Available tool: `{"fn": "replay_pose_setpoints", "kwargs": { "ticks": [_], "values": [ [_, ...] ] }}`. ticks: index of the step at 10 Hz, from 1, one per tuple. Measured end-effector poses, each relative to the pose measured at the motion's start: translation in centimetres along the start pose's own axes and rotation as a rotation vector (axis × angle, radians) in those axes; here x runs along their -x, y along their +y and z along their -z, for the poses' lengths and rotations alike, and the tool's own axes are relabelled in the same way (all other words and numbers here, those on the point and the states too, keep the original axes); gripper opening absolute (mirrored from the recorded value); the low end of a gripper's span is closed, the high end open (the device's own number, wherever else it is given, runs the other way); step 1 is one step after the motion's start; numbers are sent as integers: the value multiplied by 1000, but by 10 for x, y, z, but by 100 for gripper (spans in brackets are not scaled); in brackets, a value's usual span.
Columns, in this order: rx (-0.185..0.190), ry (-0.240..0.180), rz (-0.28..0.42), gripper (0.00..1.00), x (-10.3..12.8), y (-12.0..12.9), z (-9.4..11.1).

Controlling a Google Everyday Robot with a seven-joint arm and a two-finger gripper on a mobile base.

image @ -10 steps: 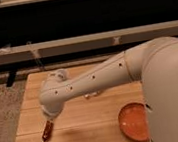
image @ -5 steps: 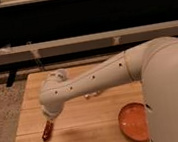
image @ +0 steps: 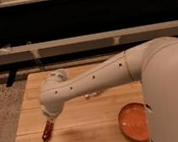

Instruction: Drag the pepper across the table

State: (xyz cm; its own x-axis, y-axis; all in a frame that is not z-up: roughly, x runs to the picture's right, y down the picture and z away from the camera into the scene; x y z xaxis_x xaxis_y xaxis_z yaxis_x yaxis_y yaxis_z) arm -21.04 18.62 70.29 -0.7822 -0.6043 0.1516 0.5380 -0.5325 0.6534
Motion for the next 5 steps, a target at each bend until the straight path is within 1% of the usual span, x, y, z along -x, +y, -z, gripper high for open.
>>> {"fn": "replay_pose_setpoints", "kwargs": {
  "ticks": [3, 4, 5],
  "values": [
    [2, -2, -2, 30, 0, 0, 0],
    [11, -13, -9, 30, -1, 2, -1],
    [22, -36, -21, 30, -4, 2, -8]
  ]
}}
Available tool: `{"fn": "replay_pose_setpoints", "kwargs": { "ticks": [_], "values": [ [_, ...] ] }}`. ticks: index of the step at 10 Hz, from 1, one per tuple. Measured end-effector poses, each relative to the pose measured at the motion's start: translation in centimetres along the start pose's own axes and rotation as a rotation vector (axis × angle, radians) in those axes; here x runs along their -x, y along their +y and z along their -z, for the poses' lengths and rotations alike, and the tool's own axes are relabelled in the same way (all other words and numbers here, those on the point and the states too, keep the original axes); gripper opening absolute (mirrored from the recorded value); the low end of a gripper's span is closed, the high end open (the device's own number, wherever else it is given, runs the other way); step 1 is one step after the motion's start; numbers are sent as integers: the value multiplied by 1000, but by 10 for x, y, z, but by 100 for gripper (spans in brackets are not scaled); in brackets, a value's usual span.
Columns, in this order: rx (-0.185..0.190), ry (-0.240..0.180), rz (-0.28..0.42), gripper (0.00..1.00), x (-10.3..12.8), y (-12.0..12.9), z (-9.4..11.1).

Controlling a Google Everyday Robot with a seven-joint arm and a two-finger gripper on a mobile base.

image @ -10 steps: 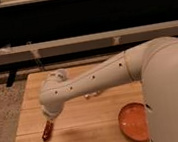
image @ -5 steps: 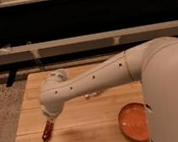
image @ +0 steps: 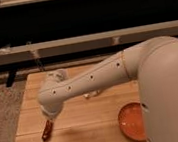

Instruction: Drag the pepper across the table

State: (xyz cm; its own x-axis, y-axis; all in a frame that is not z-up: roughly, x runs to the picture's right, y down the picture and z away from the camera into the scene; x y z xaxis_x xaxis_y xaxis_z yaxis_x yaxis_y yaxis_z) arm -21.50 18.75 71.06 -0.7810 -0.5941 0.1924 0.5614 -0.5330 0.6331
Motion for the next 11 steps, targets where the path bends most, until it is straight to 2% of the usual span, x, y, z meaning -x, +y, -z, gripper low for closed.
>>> {"fn": "replay_pose_setpoints", "kwargs": {
  "ticks": [3, 4, 5, 6, 8, 11],
  "values": [
    [47, -75, -76, 29, -9, 7, -43],
    [55, -91, -103, 24, -13, 9, -55],
    [65, -106, -123, 26, -14, 13, -60],
    [71, -106, -140, 31, -17, 15, -61],
    [103, -108, -193, 53, -24, 27, -59],
    [133, -105, -225, 79, -40, 37, -53]
  ]
}}
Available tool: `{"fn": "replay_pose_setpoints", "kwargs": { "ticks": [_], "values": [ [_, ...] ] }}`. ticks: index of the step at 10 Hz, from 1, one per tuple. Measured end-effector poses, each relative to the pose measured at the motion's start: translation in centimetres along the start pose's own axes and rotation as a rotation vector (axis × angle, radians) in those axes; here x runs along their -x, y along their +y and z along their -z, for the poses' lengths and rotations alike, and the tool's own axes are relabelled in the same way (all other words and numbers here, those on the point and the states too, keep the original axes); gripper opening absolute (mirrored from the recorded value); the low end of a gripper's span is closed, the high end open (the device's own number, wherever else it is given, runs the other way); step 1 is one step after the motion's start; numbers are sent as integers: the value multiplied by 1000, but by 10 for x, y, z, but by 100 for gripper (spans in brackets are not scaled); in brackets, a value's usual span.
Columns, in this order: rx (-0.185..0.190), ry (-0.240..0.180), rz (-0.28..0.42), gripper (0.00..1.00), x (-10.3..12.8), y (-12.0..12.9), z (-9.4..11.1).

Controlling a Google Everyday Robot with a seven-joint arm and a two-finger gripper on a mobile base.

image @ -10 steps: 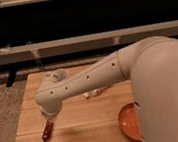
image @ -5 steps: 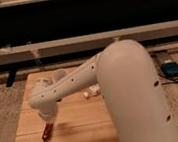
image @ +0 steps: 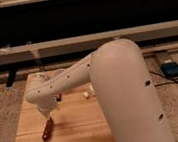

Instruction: Drag the pepper across the table

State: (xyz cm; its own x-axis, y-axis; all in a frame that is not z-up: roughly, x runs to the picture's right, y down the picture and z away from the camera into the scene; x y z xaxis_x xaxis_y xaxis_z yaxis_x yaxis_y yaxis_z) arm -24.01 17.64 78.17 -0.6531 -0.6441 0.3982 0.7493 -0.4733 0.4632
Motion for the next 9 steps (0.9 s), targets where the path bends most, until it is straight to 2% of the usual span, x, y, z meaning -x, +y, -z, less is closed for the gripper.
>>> {"fn": "replay_pose_setpoints", "kwargs": {
  "ticks": [5, 9],
  "values": [
    [-8, -23, -17, 80, -15, -14, -12],
    [-16, -73, -42, 80, -6, -16, -36]
  ]
}}
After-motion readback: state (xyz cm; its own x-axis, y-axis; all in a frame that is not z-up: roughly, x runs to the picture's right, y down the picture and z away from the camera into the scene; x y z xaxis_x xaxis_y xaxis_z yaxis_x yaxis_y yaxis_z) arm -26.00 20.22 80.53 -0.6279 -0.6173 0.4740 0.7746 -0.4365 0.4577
